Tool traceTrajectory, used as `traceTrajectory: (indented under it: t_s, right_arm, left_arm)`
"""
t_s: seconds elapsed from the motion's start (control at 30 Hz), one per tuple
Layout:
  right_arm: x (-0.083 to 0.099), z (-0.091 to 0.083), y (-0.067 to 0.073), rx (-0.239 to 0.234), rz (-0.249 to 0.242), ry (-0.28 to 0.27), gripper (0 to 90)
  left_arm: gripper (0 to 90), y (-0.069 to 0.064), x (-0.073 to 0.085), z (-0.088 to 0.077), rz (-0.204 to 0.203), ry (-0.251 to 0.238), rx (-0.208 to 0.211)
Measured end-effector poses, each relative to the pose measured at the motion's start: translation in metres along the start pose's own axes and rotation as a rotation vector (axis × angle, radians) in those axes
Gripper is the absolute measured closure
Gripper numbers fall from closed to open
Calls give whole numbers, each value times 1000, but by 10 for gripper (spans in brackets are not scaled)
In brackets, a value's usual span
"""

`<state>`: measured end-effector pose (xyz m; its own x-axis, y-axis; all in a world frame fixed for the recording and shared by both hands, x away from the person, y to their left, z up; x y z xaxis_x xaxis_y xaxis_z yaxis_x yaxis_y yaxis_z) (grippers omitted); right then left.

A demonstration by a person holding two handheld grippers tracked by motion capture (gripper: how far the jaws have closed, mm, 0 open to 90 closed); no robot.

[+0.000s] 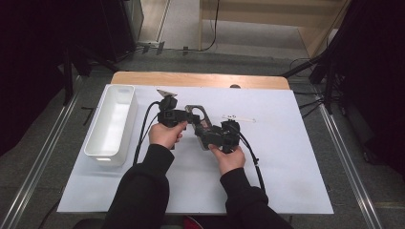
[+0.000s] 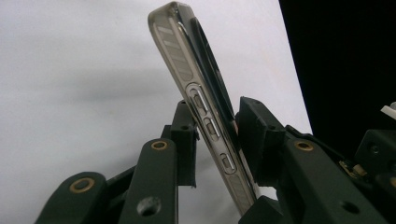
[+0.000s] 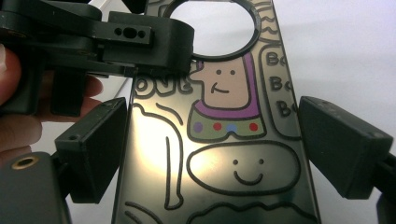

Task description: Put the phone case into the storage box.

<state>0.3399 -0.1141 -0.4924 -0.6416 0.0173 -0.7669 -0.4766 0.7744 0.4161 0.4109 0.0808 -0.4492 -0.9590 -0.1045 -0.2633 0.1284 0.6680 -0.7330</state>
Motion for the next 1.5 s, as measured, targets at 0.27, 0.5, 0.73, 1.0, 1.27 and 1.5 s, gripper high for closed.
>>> traceTrajectory:
  t_s: [0.27, 0.5, 0.73, 1.0, 1.27, 1.5]
  right_arm:
    - [0, 1, 1, 4, -6, -1, 107]
    - [-1, 0, 1, 2, -3, -5, 107]
    - [-1, 0, 1, 1, -4, -11, 107]
    - [-1, 1, 2, 3, -3, -18, 107]
    - [-1, 3, 3, 4, 1, -27, 107]
    - [0, 3, 4, 3, -1, -32, 107]
  left_arm:
    - [678, 0, 0, 0, -17, -4, 0]
    - [691, 1, -1, 0, -23, -6, 16]
    - [711, 2, -2, -2, -34, -12, 36]
    - [714, 4, -2, -3, -50, -21, 52]
    - [735, 7, -3, -3, -83, -27, 75]
    - [743, 7, -3, -5, -85, -35, 85]
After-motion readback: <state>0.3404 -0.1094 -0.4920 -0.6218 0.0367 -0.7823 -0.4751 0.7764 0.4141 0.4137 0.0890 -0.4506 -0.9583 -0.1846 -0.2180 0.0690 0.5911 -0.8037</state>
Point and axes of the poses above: each handheld gripper's, and its own axes: z roughly forward along the jaws, x roughly out of its underside, y roughly to its left, the point moved 1 cm from there along z, roughly forward along the jaws, and after that the axes turned 10 degrees about -z, right-handed, at the moved point
